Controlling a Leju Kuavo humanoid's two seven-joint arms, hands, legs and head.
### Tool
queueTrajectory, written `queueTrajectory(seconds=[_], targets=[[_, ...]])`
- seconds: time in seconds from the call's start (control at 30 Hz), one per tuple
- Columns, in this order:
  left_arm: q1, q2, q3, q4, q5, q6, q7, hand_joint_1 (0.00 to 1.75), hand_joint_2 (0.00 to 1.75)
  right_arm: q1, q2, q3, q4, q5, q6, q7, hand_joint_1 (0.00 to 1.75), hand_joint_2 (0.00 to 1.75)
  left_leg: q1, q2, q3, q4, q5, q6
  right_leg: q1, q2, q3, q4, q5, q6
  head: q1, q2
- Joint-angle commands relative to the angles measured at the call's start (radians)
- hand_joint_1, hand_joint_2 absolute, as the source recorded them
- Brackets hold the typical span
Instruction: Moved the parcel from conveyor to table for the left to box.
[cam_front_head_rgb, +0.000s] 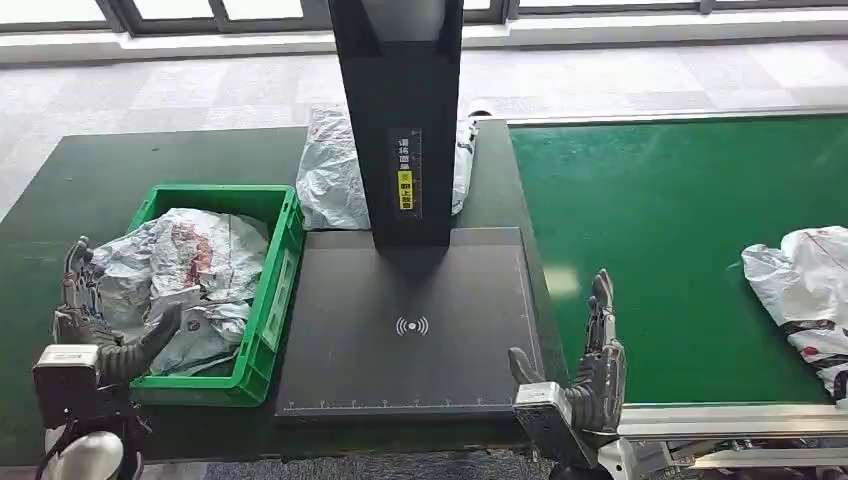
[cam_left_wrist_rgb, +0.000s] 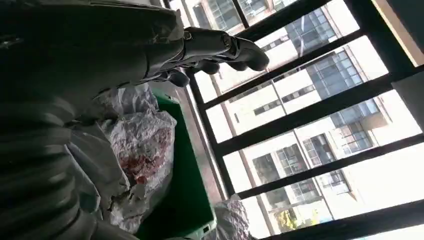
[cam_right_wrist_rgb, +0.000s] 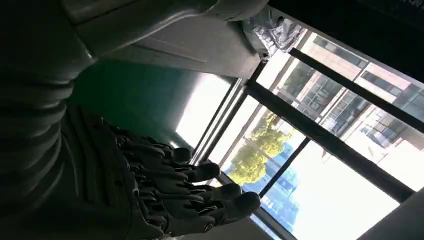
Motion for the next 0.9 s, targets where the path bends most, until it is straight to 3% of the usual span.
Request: queueTrajectory(seconds=[0.03, 0.3, 0.53, 0.67, 0.73, 0.9], targets=[[-0.133, -0.103, -0.243, 0.201, -0.056, 0.031, 0.06, 0.0, 1.75, -0.115, 0.049, -0.033, 0.167, -0.009, 0.085, 0.037, 0.0, 1.75, 0.0, -0.007, 0.001, -0.002, 0.002, 0.001, 0.0, -0.002, 0.003, -0.003, 0.001, 0.0, 0.0, 0.0], [-0.257, -0.146, -0.451, 0.408, -0.095, 0.125, 0.09, 0.0, 1.75, -0.216, 0.091, 0.016, 0.297, -0.035, 0.147, 0.056, 0.0, 1.75, 0.0, -0.007, 0.001, -0.002, 0.003, 0.001, 0.0, -0.002, 0.003, -0.003, 0.003, 0.001, 0.0, 0.0], [-0.3, -0.17, -0.465, 0.496, -0.074, 0.135, 0.078, 0.0, 1.75, -0.252, 0.101, 0.029, 0.35, -0.021, 0.142, 0.062, 0.0, 1.75, 0.0, -0.005, 0.003, -0.002, 0.002, 0.001, 0.0, 0.001, 0.004, -0.003, 0.003, 0.001, 0.0, 0.0], [-0.412, -0.223, -0.505, 0.627, -0.1, 0.124, 0.087, 0.0, 1.75, -0.331, 0.116, -0.014, 0.441, -0.044, 0.108, 0.072, 0.0, 1.75, 0.0, -0.003, 0.001, -0.001, 0.002, 0.001, 0.0, 0.002, 0.002, -0.002, 0.003, 0.001, 0.0, 0.0], [-0.422, -0.236, -0.51, 0.656, -0.105, 0.129, 0.088, 0.0, 1.75, -0.325, 0.117, -0.025, 0.444, -0.034, 0.097, 0.072, 0.0, 1.75, 0.0, -0.008, -0.001, 0.0, 0.003, 0.002, 0.0, -0.003, 0.001, -0.002, 0.004, 0.002, 0.0, 0.0], [-0.414, -0.241, -0.511, 0.678, -0.111, 0.135, 0.096, 0.0, 1.75, -0.309, 0.118, -0.044, 0.444, -0.028, 0.091, 0.067, 0.0, 1.75, 0.0, -0.003, 0.001, -0.001, 0.002, 0.002, -0.001, 0.001, 0.002, -0.002, 0.004, 0.002, 0.0, 0.0]])
